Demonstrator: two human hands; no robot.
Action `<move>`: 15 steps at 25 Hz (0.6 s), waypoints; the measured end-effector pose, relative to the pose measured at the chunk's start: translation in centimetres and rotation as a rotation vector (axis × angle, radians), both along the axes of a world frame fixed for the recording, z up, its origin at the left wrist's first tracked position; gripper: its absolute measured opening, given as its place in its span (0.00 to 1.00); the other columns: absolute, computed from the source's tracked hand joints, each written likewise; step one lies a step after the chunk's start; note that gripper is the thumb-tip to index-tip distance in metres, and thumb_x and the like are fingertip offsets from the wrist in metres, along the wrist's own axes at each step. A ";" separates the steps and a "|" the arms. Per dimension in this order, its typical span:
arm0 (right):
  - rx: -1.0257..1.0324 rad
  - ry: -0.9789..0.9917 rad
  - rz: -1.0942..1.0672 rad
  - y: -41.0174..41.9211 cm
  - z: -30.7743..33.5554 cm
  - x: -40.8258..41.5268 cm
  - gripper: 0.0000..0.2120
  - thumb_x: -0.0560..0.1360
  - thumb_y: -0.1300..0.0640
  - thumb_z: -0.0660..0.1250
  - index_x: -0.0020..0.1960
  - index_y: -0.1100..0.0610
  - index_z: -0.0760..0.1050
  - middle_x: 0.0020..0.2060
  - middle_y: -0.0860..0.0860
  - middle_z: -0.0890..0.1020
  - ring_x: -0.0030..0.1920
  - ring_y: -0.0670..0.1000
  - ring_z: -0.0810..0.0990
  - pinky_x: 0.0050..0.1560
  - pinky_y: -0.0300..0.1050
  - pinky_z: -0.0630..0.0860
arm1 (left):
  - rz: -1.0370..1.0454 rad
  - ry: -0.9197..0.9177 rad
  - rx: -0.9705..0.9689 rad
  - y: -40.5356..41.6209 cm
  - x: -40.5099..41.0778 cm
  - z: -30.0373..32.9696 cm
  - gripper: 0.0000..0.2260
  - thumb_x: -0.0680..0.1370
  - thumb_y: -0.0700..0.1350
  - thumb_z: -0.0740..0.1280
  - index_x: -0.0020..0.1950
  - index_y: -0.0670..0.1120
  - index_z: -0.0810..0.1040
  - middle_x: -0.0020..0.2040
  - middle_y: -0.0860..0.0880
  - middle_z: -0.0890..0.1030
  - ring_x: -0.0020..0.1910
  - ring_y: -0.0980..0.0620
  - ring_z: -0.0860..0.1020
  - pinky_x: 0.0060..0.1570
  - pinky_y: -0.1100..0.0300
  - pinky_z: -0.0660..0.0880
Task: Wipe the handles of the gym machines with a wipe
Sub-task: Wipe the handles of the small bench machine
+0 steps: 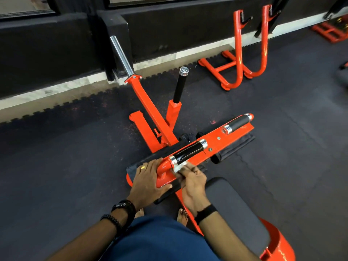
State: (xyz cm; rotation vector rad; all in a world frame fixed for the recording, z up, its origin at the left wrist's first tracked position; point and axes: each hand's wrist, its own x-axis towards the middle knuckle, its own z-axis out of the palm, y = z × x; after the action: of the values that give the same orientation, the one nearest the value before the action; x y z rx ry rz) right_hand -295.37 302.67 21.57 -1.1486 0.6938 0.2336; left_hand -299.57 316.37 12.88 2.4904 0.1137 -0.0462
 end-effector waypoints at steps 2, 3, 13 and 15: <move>-0.030 0.023 -0.115 -1.1 0.1 2.0 0.13 0.76 0.76 0.60 0.44 0.61 0.75 0.34 0.55 0.78 0.28 0.47 0.77 0.30 0.37 0.76 | -0.049 0.028 0.016 0.4 0.1 0.0 0.45 0.68 0.67 0.70 0.78 0.53 0.57 0.71 0.56 0.69 0.67 0.52 0.68 0.71 0.49 0.63; -0.052 0.022 -0.192 -1.9 0.1 3.4 0.13 0.76 0.75 0.62 0.44 0.60 0.76 0.35 0.55 0.79 0.27 0.47 0.77 0.30 0.37 0.76 | -0.072 0.029 0.023 0.6 0.1 -0.1 0.45 0.68 0.67 0.70 0.79 0.52 0.55 0.71 0.56 0.68 0.68 0.53 0.67 0.72 0.49 0.62; -0.148 -0.063 -0.256 -0.5 -0.1 1.8 0.08 0.75 0.73 0.67 0.51 0.65 0.78 0.33 0.53 0.80 0.32 0.48 0.77 0.35 0.40 0.77 | -0.158 -0.073 0.083 1.3 0.2 -0.5 0.44 0.68 0.64 0.72 0.77 0.48 0.59 0.67 0.52 0.71 0.64 0.49 0.71 0.68 0.47 0.68; -0.286 -0.141 -0.349 -1.7 -0.5 3.7 0.07 0.75 0.71 0.69 0.49 0.62 0.79 0.34 0.52 0.80 0.34 0.48 0.77 0.41 0.43 0.76 | -0.182 -0.058 0.087 1.5 0.2 -0.3 0.45 0.68 0.65 0.70 0.78 0.48 0.57 0.68 0.52 0.70 0.65 0.50 0.70 0.69 0.47 0.66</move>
State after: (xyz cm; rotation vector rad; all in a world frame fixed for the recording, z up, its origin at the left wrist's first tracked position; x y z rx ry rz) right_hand -291.65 301.01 21.04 -1.2783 0.8059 -0.2468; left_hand -299.34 317.88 12.54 2.5796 -0.1380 -0.0462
